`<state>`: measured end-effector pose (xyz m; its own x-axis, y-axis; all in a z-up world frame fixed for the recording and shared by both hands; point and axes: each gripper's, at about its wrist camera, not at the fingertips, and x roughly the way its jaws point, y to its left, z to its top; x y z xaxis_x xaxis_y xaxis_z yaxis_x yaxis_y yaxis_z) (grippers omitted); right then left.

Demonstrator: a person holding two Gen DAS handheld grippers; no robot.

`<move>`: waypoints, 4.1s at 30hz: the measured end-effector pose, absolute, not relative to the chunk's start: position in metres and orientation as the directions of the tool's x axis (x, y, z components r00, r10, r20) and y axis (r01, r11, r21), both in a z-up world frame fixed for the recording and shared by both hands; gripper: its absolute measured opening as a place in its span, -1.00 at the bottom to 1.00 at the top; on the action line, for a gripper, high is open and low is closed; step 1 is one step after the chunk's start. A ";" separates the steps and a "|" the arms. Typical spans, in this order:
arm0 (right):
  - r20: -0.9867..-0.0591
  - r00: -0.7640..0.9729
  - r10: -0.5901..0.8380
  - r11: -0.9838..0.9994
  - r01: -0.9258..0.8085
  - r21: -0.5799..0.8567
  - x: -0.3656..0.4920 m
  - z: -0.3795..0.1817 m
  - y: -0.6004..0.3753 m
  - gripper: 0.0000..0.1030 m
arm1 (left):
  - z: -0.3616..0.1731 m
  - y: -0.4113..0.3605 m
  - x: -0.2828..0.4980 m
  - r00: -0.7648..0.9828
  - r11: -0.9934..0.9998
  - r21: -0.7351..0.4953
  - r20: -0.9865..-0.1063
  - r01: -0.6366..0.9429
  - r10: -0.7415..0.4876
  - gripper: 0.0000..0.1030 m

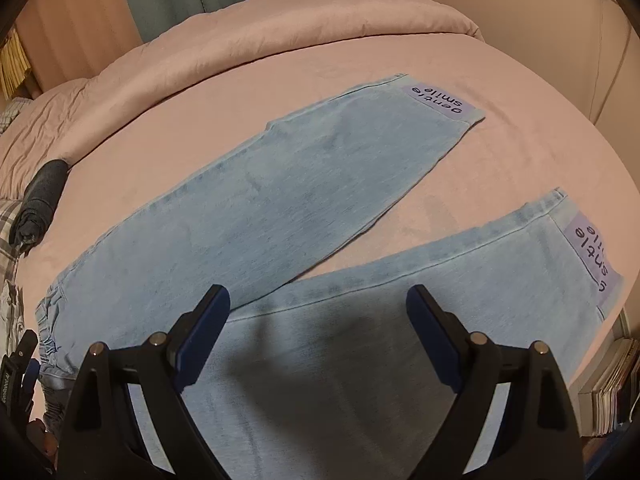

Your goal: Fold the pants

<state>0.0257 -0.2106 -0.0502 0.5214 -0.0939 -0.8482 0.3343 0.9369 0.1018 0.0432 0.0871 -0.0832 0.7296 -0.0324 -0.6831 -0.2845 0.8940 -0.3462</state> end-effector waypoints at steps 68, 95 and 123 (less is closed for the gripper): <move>-0.927 0.251 -0.279 0.826 0.555 -0.099 0.261 -0.105 -0.249 -0.45 | -0.094 0.105 0.047 0.735 0.875 -0.383 -0.677 -0.295 -0.048 0.22; -0.724 0.687 0.067 0.793 0.404 0.457 -0.045 -0.068 -0.282 -0.88 | -0.075 0.061 0.128 0.512 0.770 -0.569 -0.771 -0.288 -0.379 0.40; -0.780 0.603 0.167 0.793 0.388 0.469 -0.099 -0.100 -0.322 -0.75 | -0.112 0.068 -0.079 0.476 0.676 -0.730 -0.630 -0.095 -0.614 -0.66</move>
